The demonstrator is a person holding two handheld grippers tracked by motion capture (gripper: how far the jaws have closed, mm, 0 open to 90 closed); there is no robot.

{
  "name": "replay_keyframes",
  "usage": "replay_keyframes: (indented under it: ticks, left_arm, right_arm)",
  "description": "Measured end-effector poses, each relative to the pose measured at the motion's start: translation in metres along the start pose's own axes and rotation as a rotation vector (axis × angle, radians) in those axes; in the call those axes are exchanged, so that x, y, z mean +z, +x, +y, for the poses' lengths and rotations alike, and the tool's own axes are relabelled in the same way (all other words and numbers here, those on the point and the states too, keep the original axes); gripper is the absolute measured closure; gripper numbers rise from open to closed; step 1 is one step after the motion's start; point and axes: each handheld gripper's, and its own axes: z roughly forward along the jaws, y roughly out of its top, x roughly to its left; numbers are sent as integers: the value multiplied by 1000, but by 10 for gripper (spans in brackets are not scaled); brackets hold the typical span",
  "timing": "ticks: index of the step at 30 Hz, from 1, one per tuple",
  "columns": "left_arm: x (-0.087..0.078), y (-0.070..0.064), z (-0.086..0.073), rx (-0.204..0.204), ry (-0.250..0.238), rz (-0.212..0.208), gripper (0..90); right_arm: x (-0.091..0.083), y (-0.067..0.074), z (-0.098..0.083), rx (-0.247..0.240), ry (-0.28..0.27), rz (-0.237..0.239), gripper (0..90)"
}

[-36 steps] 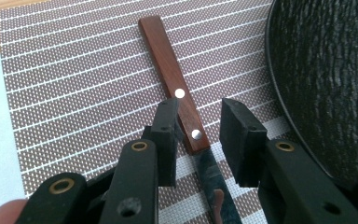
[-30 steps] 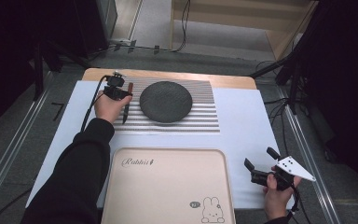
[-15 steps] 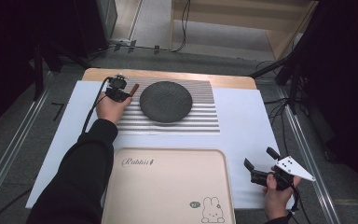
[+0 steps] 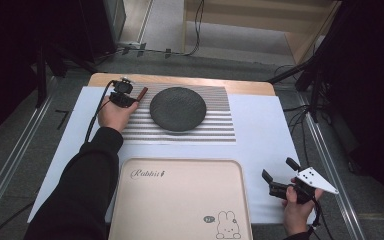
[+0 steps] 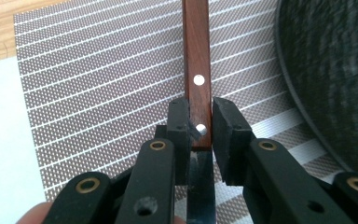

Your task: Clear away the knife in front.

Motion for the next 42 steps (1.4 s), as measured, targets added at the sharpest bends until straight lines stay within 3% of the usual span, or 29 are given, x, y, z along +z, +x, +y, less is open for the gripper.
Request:
replay_keyframes:
  ticks: [15, 37, 42]
  left_arm:
    - [-26, 0, -8, -17, -52, -36, 774]
    - [-57, -8, -25, 22, -75, -105, 774]
    - [-65, -10, -29, 9, -92, -131, 774]
  right_arm:
    - [1, 2, 0, -3, 9, -5, 0]
    - [2, 2, 0, -13, 17, -12, 0]
    - [2, 2, 0, -13, 17, -12, 0]
